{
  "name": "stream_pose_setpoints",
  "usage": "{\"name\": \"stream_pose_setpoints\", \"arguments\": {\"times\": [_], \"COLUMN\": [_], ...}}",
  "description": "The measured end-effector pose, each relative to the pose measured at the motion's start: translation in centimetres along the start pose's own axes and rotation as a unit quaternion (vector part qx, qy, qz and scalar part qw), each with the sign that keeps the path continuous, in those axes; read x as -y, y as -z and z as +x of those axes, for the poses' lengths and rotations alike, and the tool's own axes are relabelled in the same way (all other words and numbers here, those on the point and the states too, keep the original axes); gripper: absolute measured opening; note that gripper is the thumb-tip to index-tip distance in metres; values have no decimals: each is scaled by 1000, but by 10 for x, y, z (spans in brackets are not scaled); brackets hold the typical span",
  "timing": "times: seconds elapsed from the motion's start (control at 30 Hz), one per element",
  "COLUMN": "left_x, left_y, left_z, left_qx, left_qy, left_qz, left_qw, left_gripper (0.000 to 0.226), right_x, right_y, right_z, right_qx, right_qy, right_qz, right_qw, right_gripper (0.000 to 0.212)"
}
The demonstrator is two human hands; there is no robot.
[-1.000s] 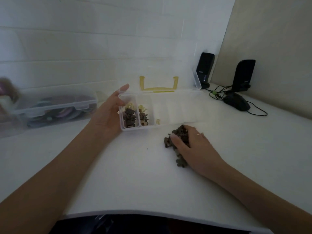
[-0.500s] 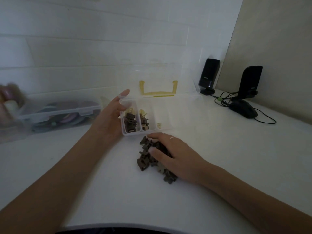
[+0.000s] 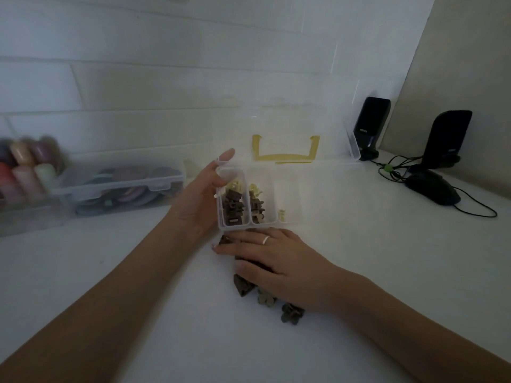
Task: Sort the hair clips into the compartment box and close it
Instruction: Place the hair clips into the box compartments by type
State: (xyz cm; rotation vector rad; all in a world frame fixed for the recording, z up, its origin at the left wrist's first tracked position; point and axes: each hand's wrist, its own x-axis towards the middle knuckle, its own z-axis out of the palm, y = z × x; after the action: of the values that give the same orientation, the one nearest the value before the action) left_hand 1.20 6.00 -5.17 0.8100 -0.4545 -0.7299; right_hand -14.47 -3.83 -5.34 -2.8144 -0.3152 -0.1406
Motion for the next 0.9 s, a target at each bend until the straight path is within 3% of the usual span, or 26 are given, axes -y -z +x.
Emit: {"name": "stream_pose_setpoints", "arguments": {"times": [0.17, 0.33, 0.53, 0.67, 0.9], "left_x": [-4, -3, -2, -2, -3], "left_y": [-6, -5, -1, 0, -3], "left_z": [-1, -3, 0, 1, -1], "left_qx": [-11, 1, 1, -12, -21], "left_qy": [-17, -9, -6, -6, -2], "left_qz": [48, 36, 33, 36, 39], "left_qw": [999, 999, 999, 999, 999], "left_gripper": [46, 52, 48, 54, 54], "right_x": [0, 5, 16, 21, 21], "right_y": [-2, 0, -2, -7, -8], "right_z": [-2, -5, -2, 3, 0], "right_qx": [-57, -107, -121, -77, -151], "right_qy": [0, -24, -57, -43, -40], "right_qz": [44, 66, 25, -20, 88], "right_qw": [997, 992, 991, 996, 984], "right_gripper": [41, 19, 39, 48, 34]}}
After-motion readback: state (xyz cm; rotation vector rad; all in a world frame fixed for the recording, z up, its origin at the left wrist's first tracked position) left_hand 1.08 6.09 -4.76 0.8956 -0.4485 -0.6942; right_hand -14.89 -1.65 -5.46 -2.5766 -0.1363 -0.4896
